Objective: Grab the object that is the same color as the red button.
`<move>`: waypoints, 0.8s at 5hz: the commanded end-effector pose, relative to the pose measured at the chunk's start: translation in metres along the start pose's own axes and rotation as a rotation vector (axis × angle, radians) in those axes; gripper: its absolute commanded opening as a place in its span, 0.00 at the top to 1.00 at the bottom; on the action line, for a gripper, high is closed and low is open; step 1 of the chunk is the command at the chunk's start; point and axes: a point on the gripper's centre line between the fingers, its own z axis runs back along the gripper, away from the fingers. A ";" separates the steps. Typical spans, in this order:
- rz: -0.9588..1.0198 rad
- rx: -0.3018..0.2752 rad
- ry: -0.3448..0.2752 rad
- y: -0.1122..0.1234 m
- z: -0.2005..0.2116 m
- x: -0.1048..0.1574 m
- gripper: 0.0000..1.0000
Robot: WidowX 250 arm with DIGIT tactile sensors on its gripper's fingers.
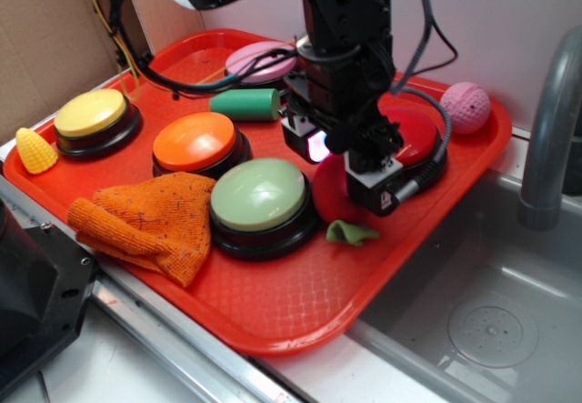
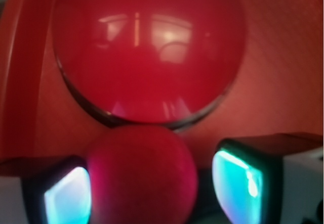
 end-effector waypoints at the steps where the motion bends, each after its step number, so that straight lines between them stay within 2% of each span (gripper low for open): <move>1: -0.017 -0.030 -0.045 -0.008 0.000 0.009 0.00; 2: 0.002 -0.028 -0.068 -0.007 0.003 0.006 0.95; 3: 0.015 -0.036 -0.085 -0.003 0.012 0.005 1.00; 4: -0.011 -0.069 -0.103 0.010 0.038 0.004 1.00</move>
